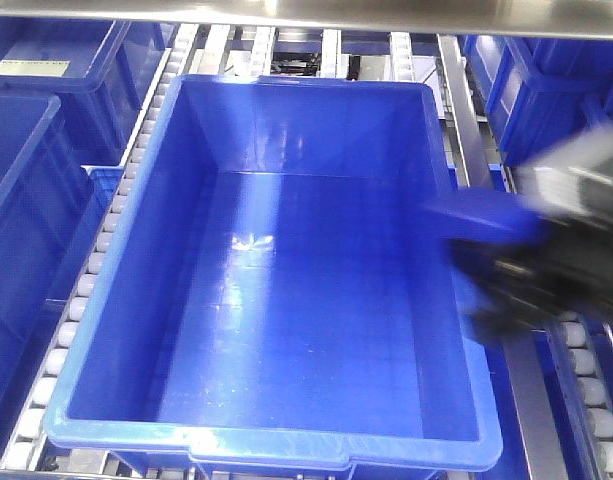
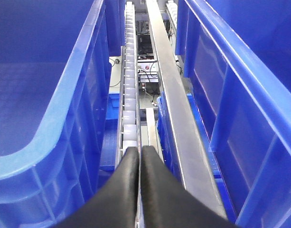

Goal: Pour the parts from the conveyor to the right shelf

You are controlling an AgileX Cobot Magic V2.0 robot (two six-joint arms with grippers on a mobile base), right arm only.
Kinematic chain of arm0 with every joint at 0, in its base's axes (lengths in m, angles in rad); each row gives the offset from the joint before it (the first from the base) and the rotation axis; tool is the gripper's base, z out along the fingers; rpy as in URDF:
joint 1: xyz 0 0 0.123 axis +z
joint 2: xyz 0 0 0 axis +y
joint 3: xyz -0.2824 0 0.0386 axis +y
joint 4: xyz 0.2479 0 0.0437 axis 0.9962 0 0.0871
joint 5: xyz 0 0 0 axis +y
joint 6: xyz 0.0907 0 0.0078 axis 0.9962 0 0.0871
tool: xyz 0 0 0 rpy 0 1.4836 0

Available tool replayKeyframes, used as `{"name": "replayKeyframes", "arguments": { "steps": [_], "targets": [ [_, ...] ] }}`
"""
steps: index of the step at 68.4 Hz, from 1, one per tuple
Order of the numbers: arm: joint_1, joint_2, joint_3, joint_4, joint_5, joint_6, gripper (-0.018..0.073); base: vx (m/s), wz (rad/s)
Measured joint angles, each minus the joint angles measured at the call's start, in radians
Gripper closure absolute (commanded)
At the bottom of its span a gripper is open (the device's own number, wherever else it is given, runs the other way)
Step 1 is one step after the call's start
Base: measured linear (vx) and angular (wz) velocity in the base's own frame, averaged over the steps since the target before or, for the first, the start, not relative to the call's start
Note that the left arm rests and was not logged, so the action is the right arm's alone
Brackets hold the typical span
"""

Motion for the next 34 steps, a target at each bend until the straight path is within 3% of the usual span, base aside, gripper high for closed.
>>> {"name": "replayKeyframes", "arguments": {
  "steps": [18,34],
  "targets": [
    [0.122,0.376,-0.275,0.002,0.149,0.0,0.0565,0.0,0.0],
    [0.163,0.674,-0.533,-0.001,0.342,0.016,0.0565,0.0,0.0]
  ]
}}
